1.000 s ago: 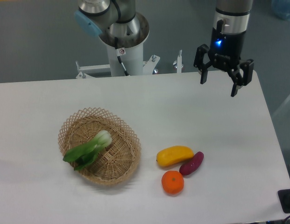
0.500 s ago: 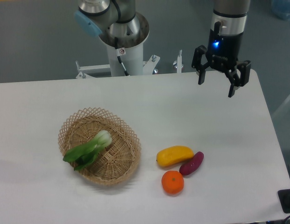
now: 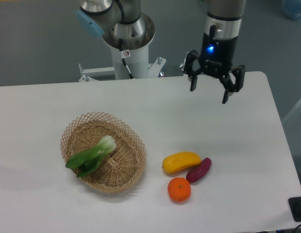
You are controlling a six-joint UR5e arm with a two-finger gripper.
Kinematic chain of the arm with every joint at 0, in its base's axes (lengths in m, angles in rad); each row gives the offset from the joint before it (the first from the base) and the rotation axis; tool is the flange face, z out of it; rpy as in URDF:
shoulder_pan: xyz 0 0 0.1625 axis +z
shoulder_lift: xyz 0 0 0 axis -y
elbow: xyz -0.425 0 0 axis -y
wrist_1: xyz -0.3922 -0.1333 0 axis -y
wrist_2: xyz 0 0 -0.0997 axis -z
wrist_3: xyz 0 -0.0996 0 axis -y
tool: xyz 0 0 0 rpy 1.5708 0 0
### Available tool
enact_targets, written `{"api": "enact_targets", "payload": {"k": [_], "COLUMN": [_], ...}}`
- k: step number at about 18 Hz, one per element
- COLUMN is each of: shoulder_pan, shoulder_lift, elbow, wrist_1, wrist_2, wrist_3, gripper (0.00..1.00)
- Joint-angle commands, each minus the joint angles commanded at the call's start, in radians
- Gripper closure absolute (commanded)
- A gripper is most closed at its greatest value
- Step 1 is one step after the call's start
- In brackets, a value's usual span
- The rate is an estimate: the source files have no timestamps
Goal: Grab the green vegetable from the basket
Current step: 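Move the open gripper over the basket toward the bok choy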
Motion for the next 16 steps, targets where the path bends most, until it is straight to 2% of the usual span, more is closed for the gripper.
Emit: {"api": "enact_targets", "payload": {"k": [4,8,11,13,16], "shoulder_pan": [-0.05,-0.123,-0.176,-0.221,-0.291], "shoulder_lift": [-0.009,-0.012,-0.017,-0.049,-0.098], "elbow": [-0.018,-0.063,-0.095,-0.106,-0.106], "wrist_1": [-0.002,0.0,-0.001,0.008,0.023], "wrist_2": [0.003,0.006,0.005,0.005,0.005], "wrist_3": [-0.117,-0.172,-0.27,-0.324,-0.333], "gripper": [0.0,0.0,0.0,0.0,0.0]}}
